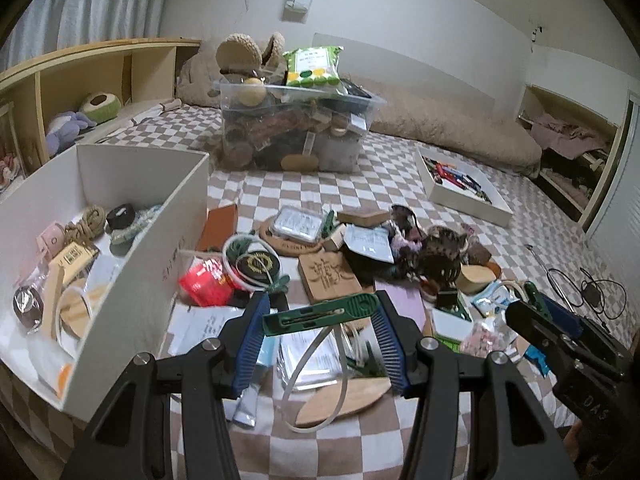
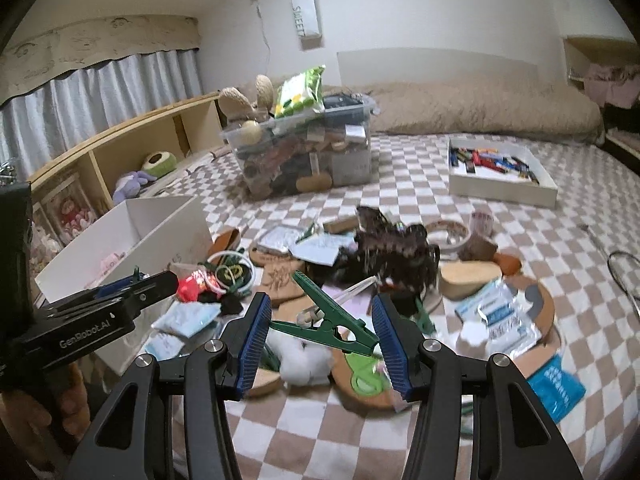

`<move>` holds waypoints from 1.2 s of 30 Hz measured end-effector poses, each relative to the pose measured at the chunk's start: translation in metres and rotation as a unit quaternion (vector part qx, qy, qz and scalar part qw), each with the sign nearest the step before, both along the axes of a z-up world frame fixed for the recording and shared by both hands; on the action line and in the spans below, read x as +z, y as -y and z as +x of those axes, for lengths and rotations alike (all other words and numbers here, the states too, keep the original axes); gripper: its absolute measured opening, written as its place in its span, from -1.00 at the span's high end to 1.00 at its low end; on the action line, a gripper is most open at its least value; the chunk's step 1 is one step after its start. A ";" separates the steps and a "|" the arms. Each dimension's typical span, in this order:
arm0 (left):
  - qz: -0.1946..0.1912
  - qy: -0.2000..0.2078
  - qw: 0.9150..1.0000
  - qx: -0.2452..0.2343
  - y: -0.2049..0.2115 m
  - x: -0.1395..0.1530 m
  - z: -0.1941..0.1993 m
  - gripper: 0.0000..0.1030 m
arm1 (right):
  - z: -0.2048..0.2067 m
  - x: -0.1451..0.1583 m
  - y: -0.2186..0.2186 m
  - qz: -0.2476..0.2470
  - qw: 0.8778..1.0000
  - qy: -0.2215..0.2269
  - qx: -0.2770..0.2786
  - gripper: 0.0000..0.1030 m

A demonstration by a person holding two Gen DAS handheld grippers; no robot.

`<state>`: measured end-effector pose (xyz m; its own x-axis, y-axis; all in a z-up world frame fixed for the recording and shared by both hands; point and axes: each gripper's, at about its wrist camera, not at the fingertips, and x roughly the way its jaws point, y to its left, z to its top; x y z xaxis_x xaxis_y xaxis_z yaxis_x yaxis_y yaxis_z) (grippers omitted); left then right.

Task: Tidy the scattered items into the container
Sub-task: 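Carry both green clothespins up and over the white box with both tools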

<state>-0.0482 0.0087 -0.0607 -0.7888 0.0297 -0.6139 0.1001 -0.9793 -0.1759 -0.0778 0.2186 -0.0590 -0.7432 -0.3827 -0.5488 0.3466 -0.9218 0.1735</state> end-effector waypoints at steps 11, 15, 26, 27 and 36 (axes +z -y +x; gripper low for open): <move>-0.015 -0.029 0.999 0.019 0.027 0.033 -0.003 -0.02 | -0.007 0.026 0.016 -0.007 1.000 -0.028 0.010 -0.04; -0.011 -0.038 0.999 0.030 0.041 0.043 -0.001 -0.02 | -0.009 0.037 0.023 -0.014 0.999 -0.040 0.016 -0.04; -0.014 -0.068 0.996 0.058 0.080 0.074 0.005 -0.02 | -0.016 0.068 0.054 -0.044 0.996 -0.063 0.046 -0.04; -0.016 -0.072 0.995 0.064 0.086 0.077 0.006 -0.02 | -0.016 0.071 0.057 -0.045 0.996 -0.065 0.049 -0.04; -0.028 -0.094 0.989 0.109 0.138 0.104 0.021 -0.02 | -0.020 0.092 0.089 -0.060 0.992 -0.080 0.077 -0.04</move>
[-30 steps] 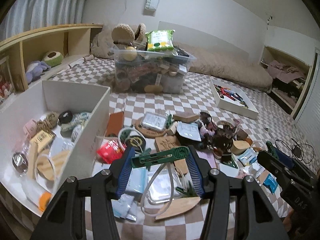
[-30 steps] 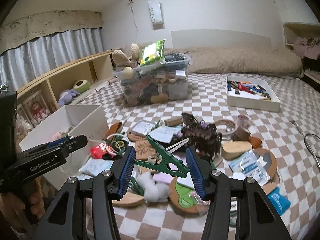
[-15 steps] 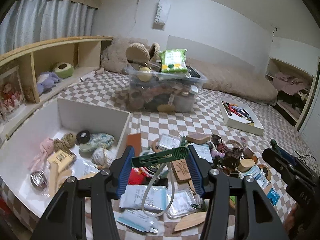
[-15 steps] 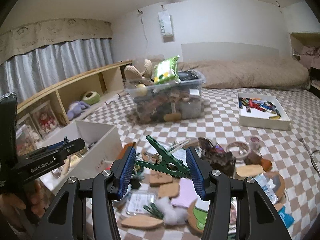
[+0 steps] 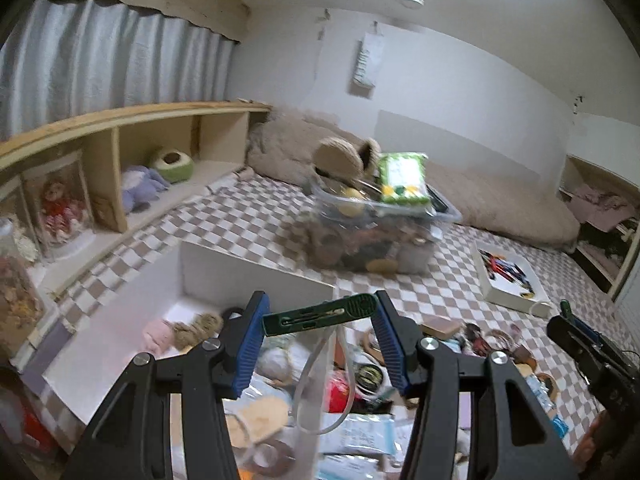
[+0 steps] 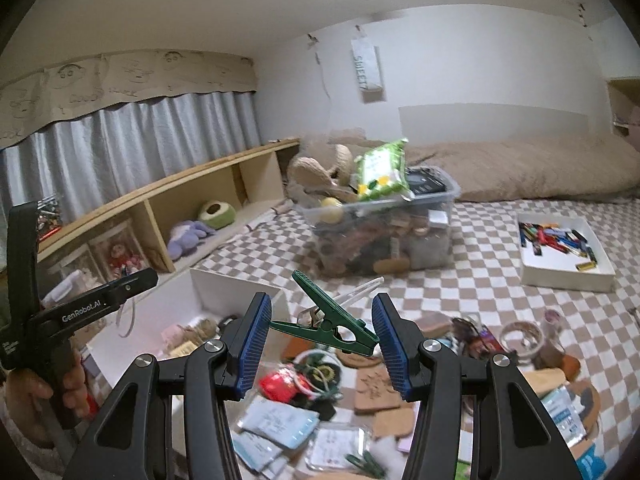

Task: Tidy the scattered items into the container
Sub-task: 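Carry both green clothespins up and over the white box with both tools, then open the left tool to drop its clothespin while the right tool releases its clothespin into the box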

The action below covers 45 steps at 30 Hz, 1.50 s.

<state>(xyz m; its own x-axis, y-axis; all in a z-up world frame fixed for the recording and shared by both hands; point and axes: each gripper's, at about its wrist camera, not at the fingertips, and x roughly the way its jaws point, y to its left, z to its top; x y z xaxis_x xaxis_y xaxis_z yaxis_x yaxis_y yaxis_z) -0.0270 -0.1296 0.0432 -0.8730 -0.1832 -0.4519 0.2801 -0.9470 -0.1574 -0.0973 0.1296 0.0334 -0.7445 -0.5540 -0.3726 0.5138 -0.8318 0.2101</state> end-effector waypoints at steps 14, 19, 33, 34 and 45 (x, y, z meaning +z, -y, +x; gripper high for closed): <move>-0.009 0.033 0.999 0.035 0.058 -0.021 0.024 -0.02 | 0.006 0.003 0.079 -0.004 0.995 0.006 0.102 -0.04; -0.018 0.049 0.997 0.053 0.072 -0.034 0.028 -0.02 | 0.004 -0.011 0.111 0.010 0.990 0.031 0.137 -0.04; -0.012 0.108 0.992 0.070 0.115 -0.073 0.028 -0.02 | 0.008 -0.053 0.178 0.050 0.969 0.116 0.213 -0.04; -0.010 0.112 0.991 0.070 0.118 -0.076 0.026 -0.02 | 0.009 -0.055 0.180 0.053 0.968 0.119 0.217 -0.04; -0.010 0.158 0.986 0.060 0.136 -0.091 0.016 -0.02 | 0.010 -0.077 0.207 0.048 0.948 0.184 0.256 -0.04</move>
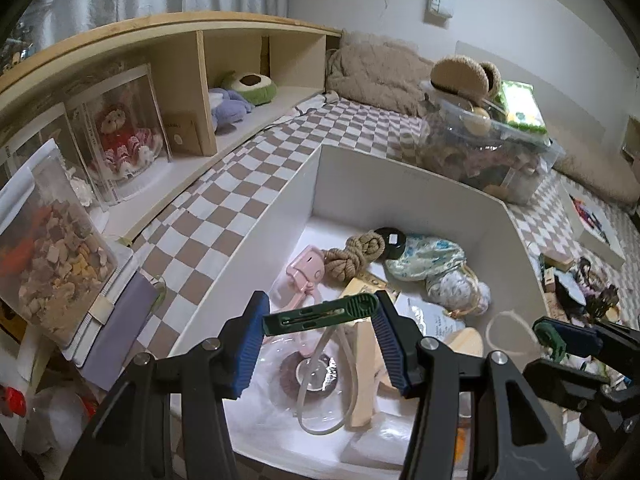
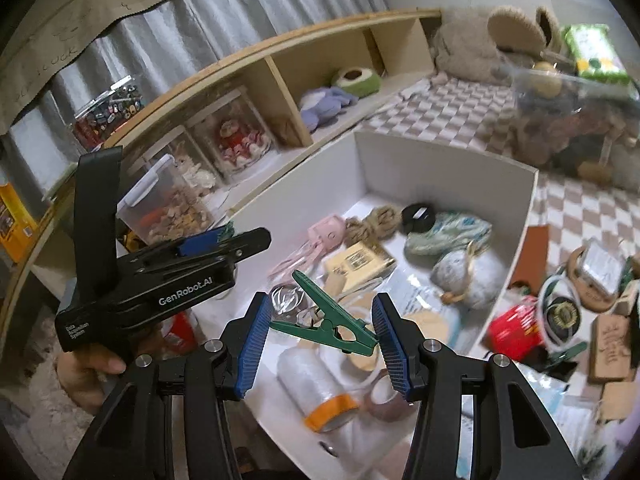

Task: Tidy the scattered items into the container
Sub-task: 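Open the left tool to drop its clothespin while the right tool releases its clothespin into the box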

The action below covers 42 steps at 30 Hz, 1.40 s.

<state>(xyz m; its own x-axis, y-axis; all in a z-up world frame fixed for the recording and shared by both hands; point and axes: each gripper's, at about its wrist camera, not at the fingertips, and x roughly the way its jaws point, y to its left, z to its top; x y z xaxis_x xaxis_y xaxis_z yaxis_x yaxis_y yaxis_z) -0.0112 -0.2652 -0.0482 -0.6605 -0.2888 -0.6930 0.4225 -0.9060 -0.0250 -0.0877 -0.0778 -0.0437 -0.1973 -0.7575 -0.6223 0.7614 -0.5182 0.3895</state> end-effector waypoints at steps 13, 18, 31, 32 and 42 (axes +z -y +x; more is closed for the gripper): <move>0.000 0.018 1.000 -0.003 0.016 -0.004 -0.004 -0.02 | 0.002 -0.016 0.018 -0.001 0.998 0.059 0.027 -0.04; 0.006 0.024 1.000 0.000 0.022 -0.006 -0.002 -0.02 | 0.003 -0.018 0.022 -0.003 0.997 0.071 0.035 -0.43; -0.017 0.045 0.999 -0.002 0.020 -0.016 -0.010 -0.02 | 0.001 -0.012 0.014 0.002 0.999 0.049 0.023 -0.46; -0.020 0.046 0.999 -0.002 0.020 -0.016 -0.010 -0.03 | 0.001 -0.012 0.013 0.002 0.999 0.048 0.022 -0.46; -0.015 0.043 0.999 -0.005 0.017 -0.014 -0.009 -0.20 | -0.001 -0.010 0.009 -0.005 0.998 0.051 0.022 -0.46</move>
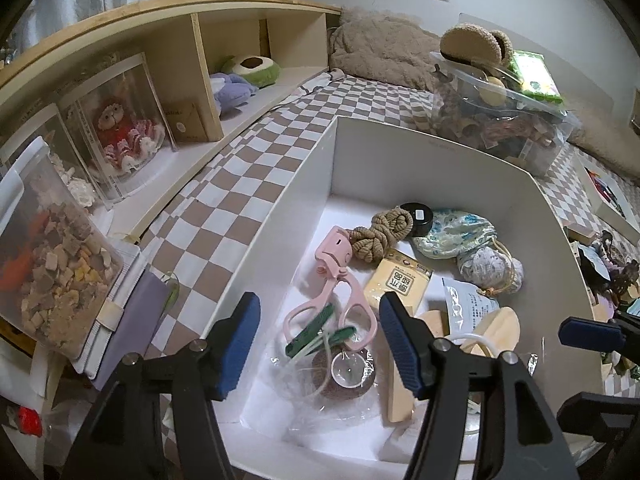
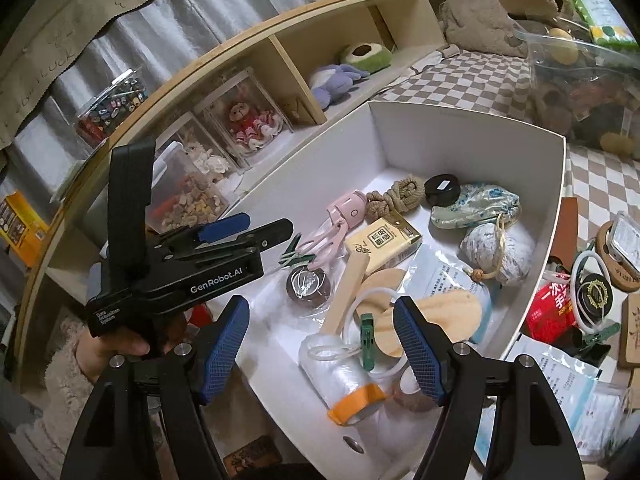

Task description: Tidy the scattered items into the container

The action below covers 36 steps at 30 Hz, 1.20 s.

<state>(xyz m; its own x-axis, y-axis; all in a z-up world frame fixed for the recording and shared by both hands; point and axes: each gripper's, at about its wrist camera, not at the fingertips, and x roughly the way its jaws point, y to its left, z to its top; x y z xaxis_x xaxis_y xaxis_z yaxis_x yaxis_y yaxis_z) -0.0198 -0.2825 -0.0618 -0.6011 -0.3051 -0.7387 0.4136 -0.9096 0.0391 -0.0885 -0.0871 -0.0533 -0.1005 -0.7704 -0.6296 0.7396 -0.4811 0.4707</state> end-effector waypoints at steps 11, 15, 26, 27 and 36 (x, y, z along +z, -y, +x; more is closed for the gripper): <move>0.000 -0.008 1.000 -0.009 -0.009 0.014 0.008 -0.33 | 0.003 0.009 -0.007 -0.021 1.000 -0.006 0.003 -0.46; -0.026 -0.019 0.999 -0.008 -0.019 0.024 0.015 -0.58 | 0.006 0.015 -0.012 -0.025 0.999 -0.023 0.004 -0.46; -0.028 -0.052 0.998 -0.020 -0.040 0.048 0.033 -0.79 | 0.009 0.038 -0.039 -0.044 0.997 -0.055 -0.017 -0.46; -0.029 -0.057 0.998 -0.021 -0.042 0.051 0.035 -0.81 | 0.009 0.040 -0.041 -0.043 0.997 -0.060 -0.022 -0.49; -0.031 -0.094 0.995 -0.023 -0.064 0.071 0.050 -0.99 | 0.022 0.063 -0.070 -0.055 0.989 -0.122 -0.057 -1.00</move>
<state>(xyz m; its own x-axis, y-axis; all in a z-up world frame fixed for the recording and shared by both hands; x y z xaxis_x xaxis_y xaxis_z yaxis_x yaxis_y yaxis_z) 0.0302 -0.2188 0.0087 -0.7412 -0.3156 -0.5925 0.3773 -0.9259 0.0212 -0.0665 -0.0175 0.0100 -0.3293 -0.8077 -0.4890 0.7821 -0.5235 0.3380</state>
